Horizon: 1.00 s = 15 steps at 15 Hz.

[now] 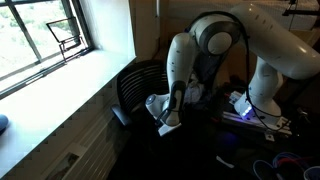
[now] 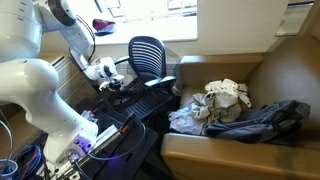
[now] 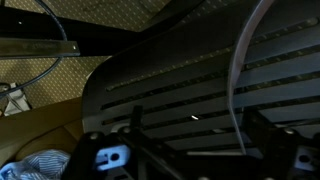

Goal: Move the bag and clothing from the black chair to the brown chair then hang the belt on the armrest of the black chair

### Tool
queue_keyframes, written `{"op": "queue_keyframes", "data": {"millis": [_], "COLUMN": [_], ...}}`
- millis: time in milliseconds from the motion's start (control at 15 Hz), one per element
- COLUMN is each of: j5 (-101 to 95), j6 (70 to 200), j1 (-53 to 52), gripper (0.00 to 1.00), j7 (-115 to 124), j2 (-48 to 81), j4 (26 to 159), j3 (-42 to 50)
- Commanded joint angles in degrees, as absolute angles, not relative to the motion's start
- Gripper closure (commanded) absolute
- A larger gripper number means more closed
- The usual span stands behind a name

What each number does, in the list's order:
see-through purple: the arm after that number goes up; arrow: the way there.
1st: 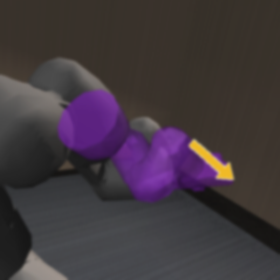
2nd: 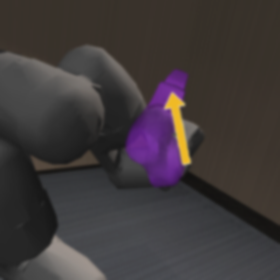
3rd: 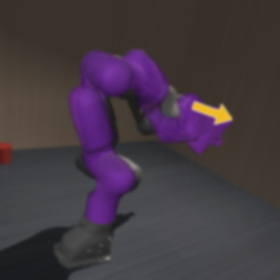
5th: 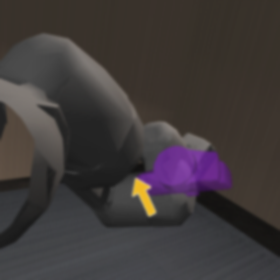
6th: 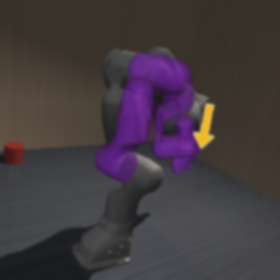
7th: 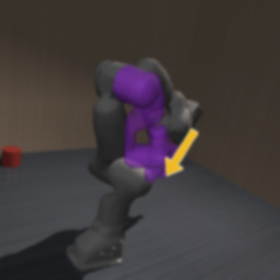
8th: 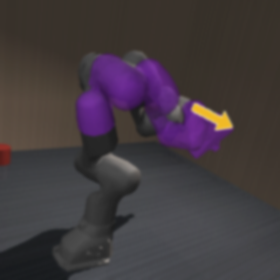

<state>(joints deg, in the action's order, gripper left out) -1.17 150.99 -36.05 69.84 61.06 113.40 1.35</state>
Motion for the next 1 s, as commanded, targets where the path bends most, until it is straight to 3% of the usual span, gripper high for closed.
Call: {"op": "queue_keyframes", "data": {"millis": [0, 933], "j5": [-1.3, -0.12], "j6": [152.78, 148.13], "j1": [-34.4, -35.61], "gripper": [0.0, 0.0], "j7": [65.46, 66.19], "j2": [66.36, 71.22], "j4": [109.0, 104.43], "j3": [0.47, 1.43]}}
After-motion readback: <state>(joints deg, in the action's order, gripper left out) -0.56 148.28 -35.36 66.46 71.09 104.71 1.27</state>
